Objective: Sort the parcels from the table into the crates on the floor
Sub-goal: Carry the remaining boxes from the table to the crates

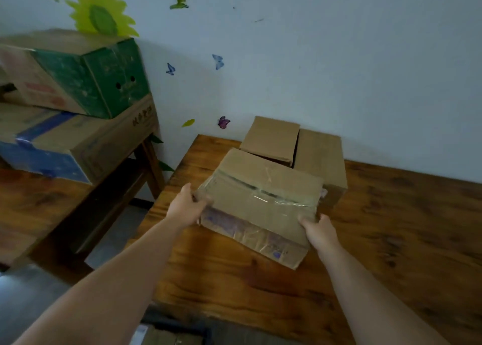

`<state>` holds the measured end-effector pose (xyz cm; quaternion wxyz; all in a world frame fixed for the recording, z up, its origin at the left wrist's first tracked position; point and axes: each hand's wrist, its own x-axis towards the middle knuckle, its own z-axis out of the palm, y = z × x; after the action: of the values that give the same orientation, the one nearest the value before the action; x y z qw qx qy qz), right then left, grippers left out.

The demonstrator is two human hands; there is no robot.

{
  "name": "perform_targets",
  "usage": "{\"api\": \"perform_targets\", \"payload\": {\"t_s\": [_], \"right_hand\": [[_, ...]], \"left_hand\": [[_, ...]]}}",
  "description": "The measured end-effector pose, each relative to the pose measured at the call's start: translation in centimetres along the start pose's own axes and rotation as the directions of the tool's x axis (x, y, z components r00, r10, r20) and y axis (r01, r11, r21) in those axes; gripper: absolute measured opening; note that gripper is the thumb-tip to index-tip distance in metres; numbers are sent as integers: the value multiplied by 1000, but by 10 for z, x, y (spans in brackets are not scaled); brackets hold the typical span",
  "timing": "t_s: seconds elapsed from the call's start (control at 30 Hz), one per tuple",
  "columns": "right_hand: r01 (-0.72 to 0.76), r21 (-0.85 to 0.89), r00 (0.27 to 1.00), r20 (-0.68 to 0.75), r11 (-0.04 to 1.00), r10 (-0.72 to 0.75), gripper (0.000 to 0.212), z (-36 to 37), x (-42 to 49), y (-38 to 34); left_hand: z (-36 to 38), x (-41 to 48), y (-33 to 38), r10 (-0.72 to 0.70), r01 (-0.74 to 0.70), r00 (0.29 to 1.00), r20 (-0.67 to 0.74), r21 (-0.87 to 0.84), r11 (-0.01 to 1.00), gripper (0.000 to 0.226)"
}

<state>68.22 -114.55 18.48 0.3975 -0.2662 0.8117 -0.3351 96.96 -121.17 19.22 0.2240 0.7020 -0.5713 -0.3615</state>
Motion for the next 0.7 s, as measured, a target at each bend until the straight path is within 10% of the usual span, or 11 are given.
{"api": "perform_targets", "payload": {"t_s": [0.4,0.7], "right_hand": [[42,223,999,-35,974,-35,17,-10,-18,11],[231,442,961,36,867,-275,18,-69,-53,-4]], "left_hand": [[-4,-15,2,44,-15,995,94,-282,959,35],[-23,-58,37,141,-140,989,-37,-510,849,23]]}}
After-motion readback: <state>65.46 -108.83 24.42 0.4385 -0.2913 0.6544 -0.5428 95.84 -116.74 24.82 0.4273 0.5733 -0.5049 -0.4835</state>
